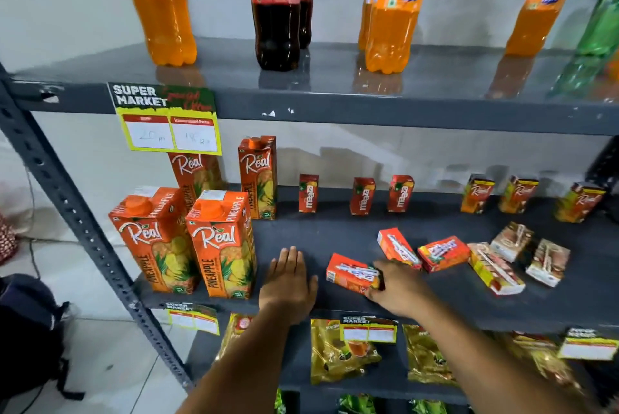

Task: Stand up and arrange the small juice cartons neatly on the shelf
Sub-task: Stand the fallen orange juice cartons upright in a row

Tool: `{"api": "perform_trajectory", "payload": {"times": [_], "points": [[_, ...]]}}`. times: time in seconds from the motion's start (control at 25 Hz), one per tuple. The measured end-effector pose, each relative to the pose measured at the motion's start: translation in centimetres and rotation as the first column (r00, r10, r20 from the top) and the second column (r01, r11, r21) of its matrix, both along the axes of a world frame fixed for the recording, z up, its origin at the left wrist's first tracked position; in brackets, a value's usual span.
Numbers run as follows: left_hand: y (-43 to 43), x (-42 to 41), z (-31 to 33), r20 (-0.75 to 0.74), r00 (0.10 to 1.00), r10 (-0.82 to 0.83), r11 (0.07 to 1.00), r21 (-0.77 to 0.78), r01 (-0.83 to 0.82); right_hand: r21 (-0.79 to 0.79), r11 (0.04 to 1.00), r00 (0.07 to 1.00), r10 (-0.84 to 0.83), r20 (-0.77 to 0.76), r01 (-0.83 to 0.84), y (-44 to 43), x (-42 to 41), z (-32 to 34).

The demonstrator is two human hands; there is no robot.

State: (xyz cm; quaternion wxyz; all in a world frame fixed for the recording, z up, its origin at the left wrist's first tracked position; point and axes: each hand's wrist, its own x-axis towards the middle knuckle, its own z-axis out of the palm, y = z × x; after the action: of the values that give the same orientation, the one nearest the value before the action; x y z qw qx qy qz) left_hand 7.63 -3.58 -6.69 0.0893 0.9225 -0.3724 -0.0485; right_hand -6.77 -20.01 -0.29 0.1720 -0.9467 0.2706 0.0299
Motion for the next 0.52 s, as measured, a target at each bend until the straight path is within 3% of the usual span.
{"api": "perform_trajectory", "payload": {"times": [0.12,0.36,0.52], "points": [[-0.1,0.4,-0.7,0.004,1.0,-0.009,1.0,0.022,0.009,0.039,0.999,0.997,-0.013,0.072,0.01,-0.3,0.1,-1.1],[-0.3,0.7,-1.1,0.018,1.0,-0.014,0.999,0.036,0.013,0.11,0.994,0.998,-0.008,0.063,0.001,-1.2,1.2,-0.2],[-0.2,0.8,-1.1,0.016,1.0,-0.014,0.999,0.034,0.014,-0.14,0.971,0.972,0.207,0.112,-0.191,-2.5,4.2,3.1]]}}
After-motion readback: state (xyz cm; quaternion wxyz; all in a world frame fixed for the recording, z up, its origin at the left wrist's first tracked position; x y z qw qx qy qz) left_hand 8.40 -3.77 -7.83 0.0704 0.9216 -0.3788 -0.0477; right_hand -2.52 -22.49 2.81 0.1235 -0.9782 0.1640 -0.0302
